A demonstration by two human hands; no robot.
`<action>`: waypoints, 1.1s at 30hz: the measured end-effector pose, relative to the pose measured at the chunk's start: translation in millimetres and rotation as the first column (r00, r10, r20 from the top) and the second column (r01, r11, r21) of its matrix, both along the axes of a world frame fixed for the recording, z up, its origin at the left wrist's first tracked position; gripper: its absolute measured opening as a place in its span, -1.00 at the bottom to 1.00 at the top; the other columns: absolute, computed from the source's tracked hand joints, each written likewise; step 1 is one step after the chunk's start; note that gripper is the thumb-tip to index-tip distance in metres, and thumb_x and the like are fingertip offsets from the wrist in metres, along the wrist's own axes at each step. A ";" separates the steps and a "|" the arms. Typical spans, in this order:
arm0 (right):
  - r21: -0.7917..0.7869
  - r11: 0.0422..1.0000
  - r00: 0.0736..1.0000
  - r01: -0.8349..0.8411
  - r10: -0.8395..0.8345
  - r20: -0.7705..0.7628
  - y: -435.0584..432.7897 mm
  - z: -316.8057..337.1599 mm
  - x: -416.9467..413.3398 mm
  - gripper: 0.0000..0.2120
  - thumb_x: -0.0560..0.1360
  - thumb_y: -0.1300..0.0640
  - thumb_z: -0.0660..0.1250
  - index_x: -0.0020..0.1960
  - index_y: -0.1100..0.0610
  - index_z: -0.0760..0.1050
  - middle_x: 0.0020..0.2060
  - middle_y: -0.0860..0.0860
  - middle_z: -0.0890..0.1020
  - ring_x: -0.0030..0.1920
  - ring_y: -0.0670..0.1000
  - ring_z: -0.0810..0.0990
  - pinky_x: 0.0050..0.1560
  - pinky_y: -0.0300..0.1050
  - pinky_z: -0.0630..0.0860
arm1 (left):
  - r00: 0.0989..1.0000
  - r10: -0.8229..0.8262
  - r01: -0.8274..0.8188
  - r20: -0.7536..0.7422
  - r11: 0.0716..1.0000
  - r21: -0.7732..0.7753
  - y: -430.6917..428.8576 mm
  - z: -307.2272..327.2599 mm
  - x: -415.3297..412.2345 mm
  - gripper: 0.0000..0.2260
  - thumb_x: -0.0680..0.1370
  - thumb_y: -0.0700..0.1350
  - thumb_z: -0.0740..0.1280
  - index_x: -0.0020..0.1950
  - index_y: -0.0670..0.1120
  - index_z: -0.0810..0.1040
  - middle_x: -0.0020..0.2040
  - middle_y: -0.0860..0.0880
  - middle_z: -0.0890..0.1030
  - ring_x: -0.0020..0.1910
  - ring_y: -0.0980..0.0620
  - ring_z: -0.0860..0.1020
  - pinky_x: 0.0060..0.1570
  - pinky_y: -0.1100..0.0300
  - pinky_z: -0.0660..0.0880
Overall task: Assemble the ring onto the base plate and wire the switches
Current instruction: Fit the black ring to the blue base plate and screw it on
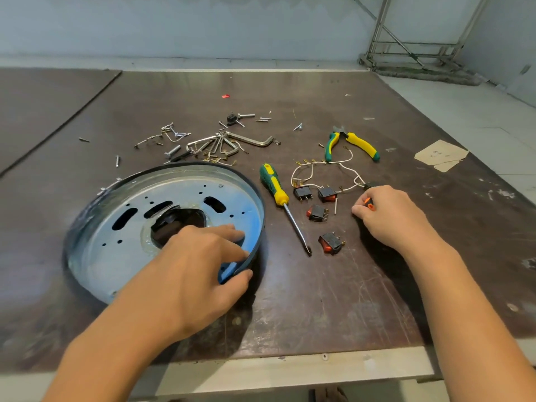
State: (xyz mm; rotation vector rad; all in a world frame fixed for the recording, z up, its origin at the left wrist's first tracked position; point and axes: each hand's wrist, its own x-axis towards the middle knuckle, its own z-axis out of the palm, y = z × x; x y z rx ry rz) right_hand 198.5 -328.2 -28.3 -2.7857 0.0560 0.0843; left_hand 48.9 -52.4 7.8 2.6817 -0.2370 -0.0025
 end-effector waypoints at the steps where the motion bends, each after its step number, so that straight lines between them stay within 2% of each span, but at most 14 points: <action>1: 0.018 1.000 1.000 -0.009 0.009 -0.004 0.2 2.9 -1.0 -0.91 0.61 -0.01 0.32 0.03 -0.02 0.56 0.01 0.05 0.62 0.01 0.11 0.56 0.00 0.10 0.57 | 1.000 -0.002 0.002 0.002 1.000 0.002 0.1 0.5 -0.4 -0.80 0.50 0.06 0.40 -0.01 0.00 0.74 0.32 0.07 0.58 0.35 0.10 0.50 0.32 -0.02 0.47; 5: 0.182 0.981 0.989 -0.074 0.049 0.137 3.1 20.3 -11.1 -0.94 0.51 0.07 0.44 -0.14 0.01 0.62 -0.17 0.02 0.63 -0.14 0.04 0.57 -0.23 -0.09 0.48 | 1.000 0.011 -0.011 0.013 1.000 0.024 -0.7 2.5 -2.1 -0.73 0.51 0.12 0.33 0.09 0.05 0.70 0.38 0.13 0.52 0.35 0.07 0.49 0.31 0.02 0.46; 8: 0.316 0.936 0.979 -0.152 0.099 0.178 12.8 31.6 -21.7 -0.88 0.43 0.11 0.54 -0.24 -0.01 0.63 -0.28 -0.06 0.62 -0.21 -0.03 0.57 -0.29 -0.14 0.42 | 1.000 -0.005 0.005 0.014 0.999 0.045 -1.0 0.1 -1.8 -0.71 0.53 0.10 0.32 0.17 0.05 0.67 0.42 0.13 0.48 0.40 0.09 0.42 0.37 0.04 0.41; 13: 0.474 0.853 0.972 -0.220 0.153 0.177 31.4 33.8 -32.7 -0.86 0.42 0.12 0.57 -0.07 -0.05 0.67 -0.33 -0.10 0.68 -0.24 -0.08 0.65 -0.23 -0.19 0.50 | 0.999 -0.018 0.014 0.043 0.995 0.095 -1.6 0.6 -0.2 -0.66 0.51 0.12 0.24 0.05 -0.04 0.70 0.28 0.08 0.58 0.27 0.06 0.52 0.25 0.03 0.48; 17: 0.596 0.757 0.958 -0.269 0.143 0.251 42.3 35.6 -40.0 -0.84 0.39 0.11 0.60 -0.07 -0.02 0.69 -0.30 -0.09 0.70 -0.29 -0.11 0.65 -0.21 -0.08 0.57 | 0.994 -0.100 0.093 0.032 0.980 0.174 -1.7 1.1 -1.1 -0.70 0.53 0.08 0.28 0.02 -0.08 0.69 0.18 0.04 0.62 0.21 0.06 0.54 0.20 0.01 0.50; 19: 0.586 0.758 0.947 -0.288 0.135 0.290 43.8 37.9 -41.8 -0.90 0.39 0.08 0.59 -0.13 -0.03 0.70 -0.32 -0.10 0.68 -0.32 -0.07 0.60 -0.25 -0.05 0.54 | 0.988 -0.151 0.146 0.037 0.981 0.128 -0.5 1.9 -4.1 -0.69 0.55 0.13 0.31 0.08 -0.06 0.67 0.22 0.05 0.60 0.25 0.10 0.51 0.25 0.06 0.47; 21: 0.556 0.781 0.948 -0.284 0.141 0.287 45.2 40.6 -43.5 -0.94 0.41 0.06 0.57 -0.18 -0.04 0.70 -0.34 -0.09 0.66 -0.28 0.07 0.60 -0.22 0.03 0.55 | 0.985 -0.171 0.171 0.024 0.985 0.021 2.1 6.4 -7.6 -0.55 0.52 0.29 0.29 0.23 0.02 0.60 0.29 0.13 0.55 0.30 0.17 0.46 0.30 0.15 0.43; 23: 0.546 0.777 0.944 -0.313 0.191 0.269 47.2 43.9 -48.7 -0.94 0.41 0.06 0.56 -0.20 -0.04 0.70 -0.34 -0.06 0.66 -0.26 0.11 0.60 -0.24 0.00 0.53 | 0.989 -0.149 0.150 0.017 0.986 -0.076 10.8 12.5 -9.2 -0.47 0.49 0.39 0.21 0.32 0.10 0.51 0.28 0.20 0.52 0.26 0.22 0.47 0.24 0.19 0.46; 24: 0.583 0.735 0.937 -0.347 0.241 0.253 48.9 46.3 -53.8 -0.95 0.40 0.07 0.56 -0.19 -0.03 0.70 -0.33 -0.03 0.66 -0.27 0.10 0.60 -0.27 -0.04 0.52 | 0.992 -0.128 0.129 0.017 0.987 -0.092 17.9 15.3 -8.7 -0.51 0.52 0.37 0.19 0.32 0.13 0.49 0.26 0.22 0.52 0.22 0.24 0.48 0.20 0.19 0.48; 26: 0.739 0.527 0.892 -0.419 0.389 0.229 53.4 53.7 -66.6 -0.90 0.38 0.09 0.56 -0.16 0.07 0.68 -0.30 0.11 0.67 -0.36 0.12 0.56 -0.38 -0.13 0.46 | 0.998 -0.056 0.058 0.028 0.996 -0.074 37.5 18.3 -5.4 -0.68 0.59 0.20 0.22 0.28 0.13 0.53 0.19 0.23 0.57 0.14 0.25 0.50 0.16 0.19 0.49; 28: 0.851 0.283 0.787 -0.443 0.577 0.217 61.2 57.8 -79.5 -0.90 0.43 0.15 0.55 -0.14 0.15 0.66 -0.23 0.21 0.70 -0.47 0.03 0.52 -0.46 -0.23 0.41 | 0.996 0.058 -0.056 0.069 0.998 -0.031 57.9 16.9 -1.7 -0.77 0.63 0.03 0.24 0.24 0.11 0.58 0.14 0.20 0.61 0.10 0.23 0.53 0.16 0.21 0.47; 29: 0.873 0.224 0.726 -0.433 0.660 0.191 68.2 58.5 -86.1 -0.94 0.46 0.18 0.51 -0.13 0.15 0.66 -0.14 0.23 0.71 -0.50 0.00 0.53 -0.48 -0.24 0.42 | 0.989 0.117 -0.117 0.089 0.993 -0.004 66.3 13.8 0.0 -0.79 0.63 -0.03 0.25 0.22 0.10 0.59 0.13 0.17 0.62 0.11 0.18 0.54 0.14 0.21 0.46; 31: 0.857 0.264 0.640 -0.443 0.763 0.096 85.9 55.2 -96.8 -0.97 0.50 0.21 0.46 -0.12 0.12 0.64 -0.01 0.14 0.72 -0.48 0.04 0.62 -0.51 -0.18 0.48 | 0.977 0.190 -0.195 0.100 0.980 0.043 76.0 6.0 3.3 -0.80 0.62 -0.10 0.26 0.19 0.08 0.60 0.13 0.13 0.62 0.10 0.10 0.55 0.10 0.18 0.47; 33: 0.772 0.376 0.629 -0.512 0.777 0.039 99.6 48.3 -99.1 -0.92 0.54 0.22 0.44 -0.12 0.09 0.62 -0.10 0.11 0.72 -0.41 0.11 0.69 -0.45 -0.13 0.57 | 0.968 0.231 -0.236 0.102 0.970 0.049 79.3 -0.4 4.9 -0.79 0.62 -0.12 0.26 0.17 0.09 0.61 0.12 0.15 0.62 0.10 0.09 0.55 0.11 0.11 0.51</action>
